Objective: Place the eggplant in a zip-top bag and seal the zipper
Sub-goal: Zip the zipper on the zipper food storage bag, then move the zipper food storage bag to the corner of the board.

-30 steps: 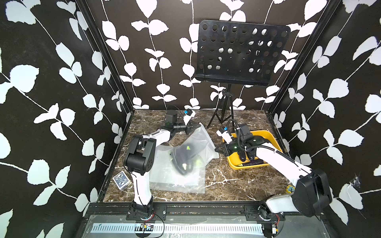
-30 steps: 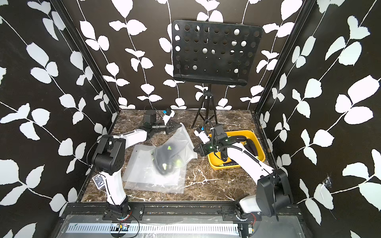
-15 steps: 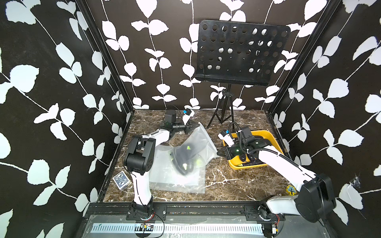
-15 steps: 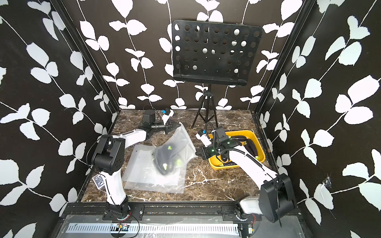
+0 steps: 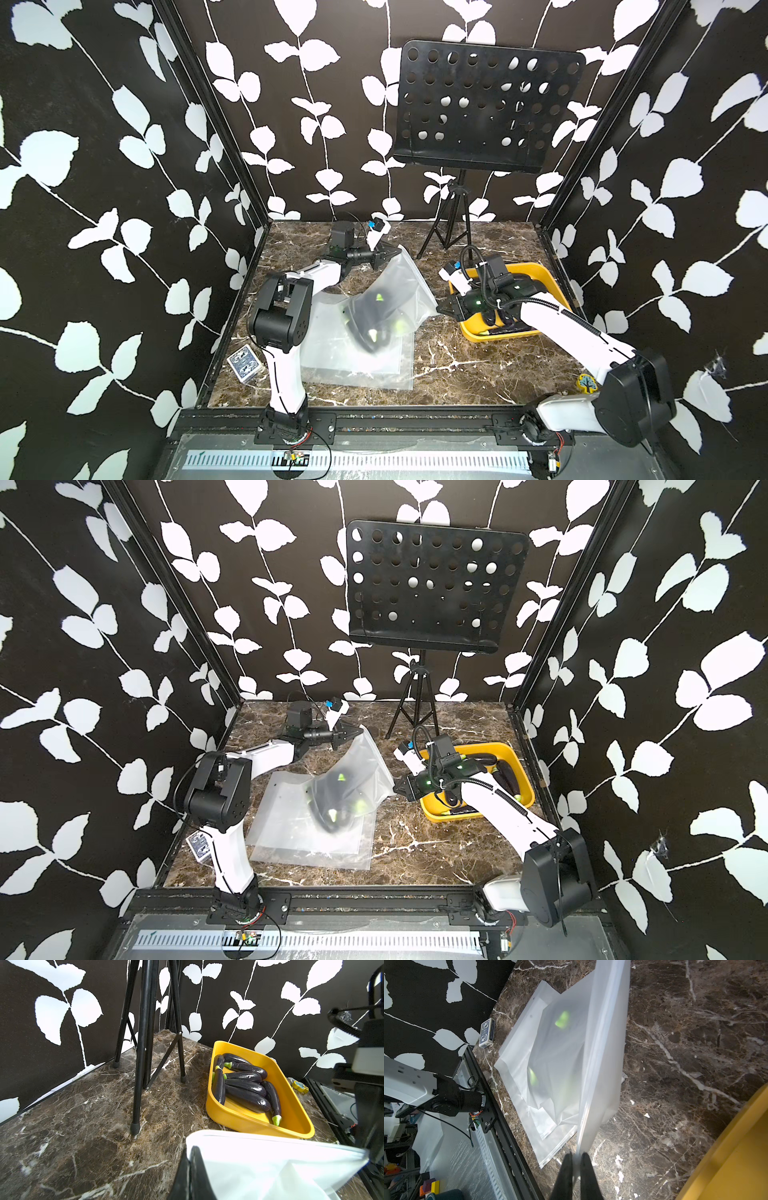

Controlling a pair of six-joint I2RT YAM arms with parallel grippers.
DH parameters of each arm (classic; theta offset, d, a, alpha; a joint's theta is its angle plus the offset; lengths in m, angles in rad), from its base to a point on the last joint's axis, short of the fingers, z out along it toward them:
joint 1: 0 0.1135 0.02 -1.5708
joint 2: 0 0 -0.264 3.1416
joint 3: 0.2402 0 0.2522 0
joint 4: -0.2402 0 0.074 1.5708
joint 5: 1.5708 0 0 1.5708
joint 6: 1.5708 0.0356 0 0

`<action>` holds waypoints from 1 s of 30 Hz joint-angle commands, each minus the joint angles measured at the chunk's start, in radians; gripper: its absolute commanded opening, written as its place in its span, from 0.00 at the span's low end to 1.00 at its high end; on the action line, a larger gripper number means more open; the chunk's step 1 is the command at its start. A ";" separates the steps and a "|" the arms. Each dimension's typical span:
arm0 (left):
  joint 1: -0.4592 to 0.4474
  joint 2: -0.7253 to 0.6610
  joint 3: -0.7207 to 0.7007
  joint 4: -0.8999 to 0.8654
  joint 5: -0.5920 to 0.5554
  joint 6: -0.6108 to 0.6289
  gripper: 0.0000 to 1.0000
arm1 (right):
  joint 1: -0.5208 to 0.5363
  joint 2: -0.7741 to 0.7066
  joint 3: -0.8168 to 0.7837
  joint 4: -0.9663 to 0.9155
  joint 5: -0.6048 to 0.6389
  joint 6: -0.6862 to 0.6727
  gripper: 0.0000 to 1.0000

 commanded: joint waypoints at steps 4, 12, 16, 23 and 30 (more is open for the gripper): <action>0.020 -0.025 0.039 0.023 0.001 0.005 0.00 | 0.013 0.015 0.064 0.087 0.024 0.125 0.32; 0.001 -0.001 0.048 -0.035 -0.060 0.010 0.00 | 0.003 0.025 0.193 0.321 0.309 0.310 0.53; 0.019 0.000 0.048 0.006 -0.152 -0.029 0.00 | -0.025 0.024 0.206 0.277 0.358 0.304 0.54; 0.086 -0.036 0.050 0.022 -0.502 -0.069 0.00 | -0.011 0.061 0.174 0.294 0.297 0.298 0.55; 0.217 -0.038 0.042 0.060 -0.733 -0.128 0.00 | 0.063 0.099 0.206 0.249 0.302 0.237 0.54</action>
